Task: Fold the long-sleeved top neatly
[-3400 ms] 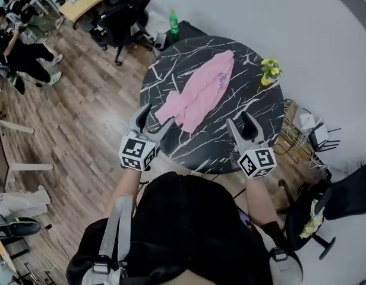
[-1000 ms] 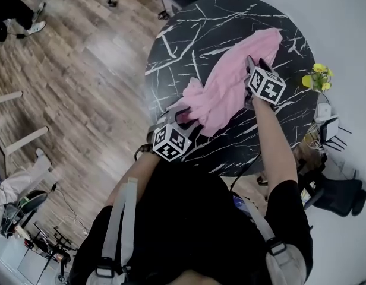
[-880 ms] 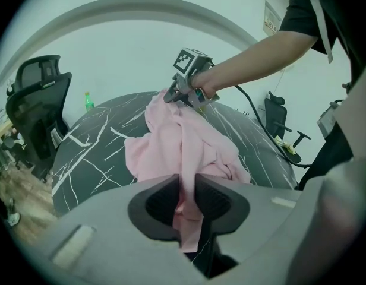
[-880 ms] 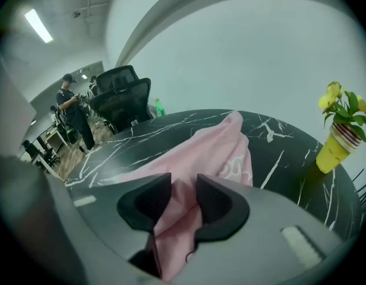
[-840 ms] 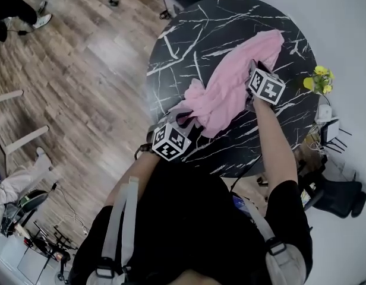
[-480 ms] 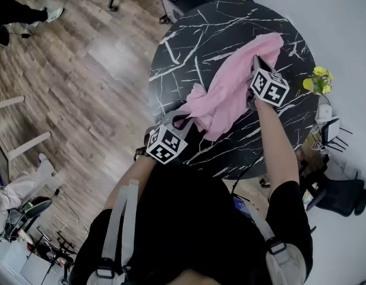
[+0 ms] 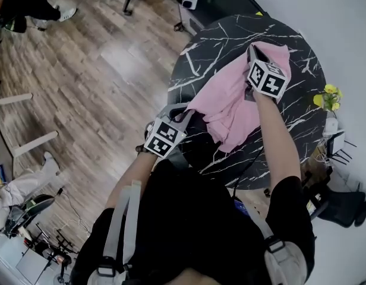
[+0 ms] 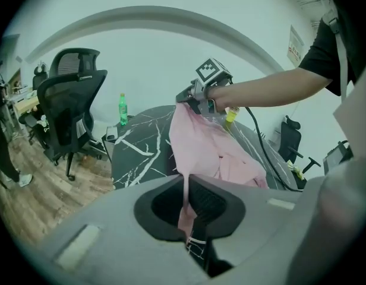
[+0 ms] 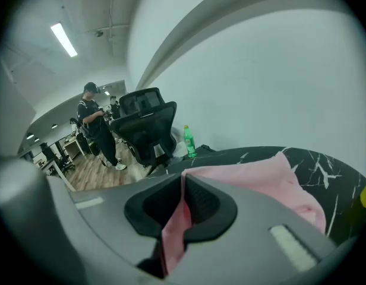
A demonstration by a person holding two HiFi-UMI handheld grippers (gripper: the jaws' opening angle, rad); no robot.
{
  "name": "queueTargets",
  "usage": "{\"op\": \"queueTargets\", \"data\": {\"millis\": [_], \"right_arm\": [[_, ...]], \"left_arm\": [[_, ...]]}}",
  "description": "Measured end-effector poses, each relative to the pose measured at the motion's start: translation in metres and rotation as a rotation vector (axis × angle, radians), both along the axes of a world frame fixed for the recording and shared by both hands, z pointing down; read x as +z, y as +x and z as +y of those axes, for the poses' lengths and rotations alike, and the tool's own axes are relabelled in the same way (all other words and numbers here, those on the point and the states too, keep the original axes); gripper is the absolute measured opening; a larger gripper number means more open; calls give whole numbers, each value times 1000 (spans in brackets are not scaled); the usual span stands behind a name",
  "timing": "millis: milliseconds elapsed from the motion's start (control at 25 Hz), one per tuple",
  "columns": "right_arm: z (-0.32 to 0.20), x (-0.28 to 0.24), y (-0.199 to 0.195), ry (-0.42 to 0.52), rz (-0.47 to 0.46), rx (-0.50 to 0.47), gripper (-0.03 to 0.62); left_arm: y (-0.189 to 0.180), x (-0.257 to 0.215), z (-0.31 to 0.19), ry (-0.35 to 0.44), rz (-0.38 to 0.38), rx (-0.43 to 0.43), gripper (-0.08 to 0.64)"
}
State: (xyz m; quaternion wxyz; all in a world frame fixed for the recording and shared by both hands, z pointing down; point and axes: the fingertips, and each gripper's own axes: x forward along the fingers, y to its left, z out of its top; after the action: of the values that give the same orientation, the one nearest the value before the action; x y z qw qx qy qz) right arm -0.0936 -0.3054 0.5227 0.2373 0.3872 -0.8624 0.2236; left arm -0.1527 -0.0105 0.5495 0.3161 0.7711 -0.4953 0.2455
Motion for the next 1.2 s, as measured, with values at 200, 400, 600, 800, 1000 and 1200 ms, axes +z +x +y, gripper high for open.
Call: {"op": "queueTargets", "data": {"millis": [200, 400, 600, 800, 1000, 1200], "right_arm": [[-2, 6, -36, -7, -5, -17, 23], [-1, 14, -72, -21, -15, -37, 23], [12, 31, -87, -44, 9, -64, 89], [34, 26, -77, -25, 13, -136, 216], [47, 4, -29, 28, 19, -123, 215], [53, -2, 60, 35, 55, -8, 213]], "left_arm": [[-29, 4, -3, -25, -6, -6, 17], [-52, 8, 3, -52, -12, -32, 18], [-62, 13, 3, -55, -42, -54, 101], [-58, 1, -10, -1, -76, -83, 222], [-29, -9, -27, 45, -61, -12, 229], [22, -18, -40, 64, -33, 115, 212]]}}
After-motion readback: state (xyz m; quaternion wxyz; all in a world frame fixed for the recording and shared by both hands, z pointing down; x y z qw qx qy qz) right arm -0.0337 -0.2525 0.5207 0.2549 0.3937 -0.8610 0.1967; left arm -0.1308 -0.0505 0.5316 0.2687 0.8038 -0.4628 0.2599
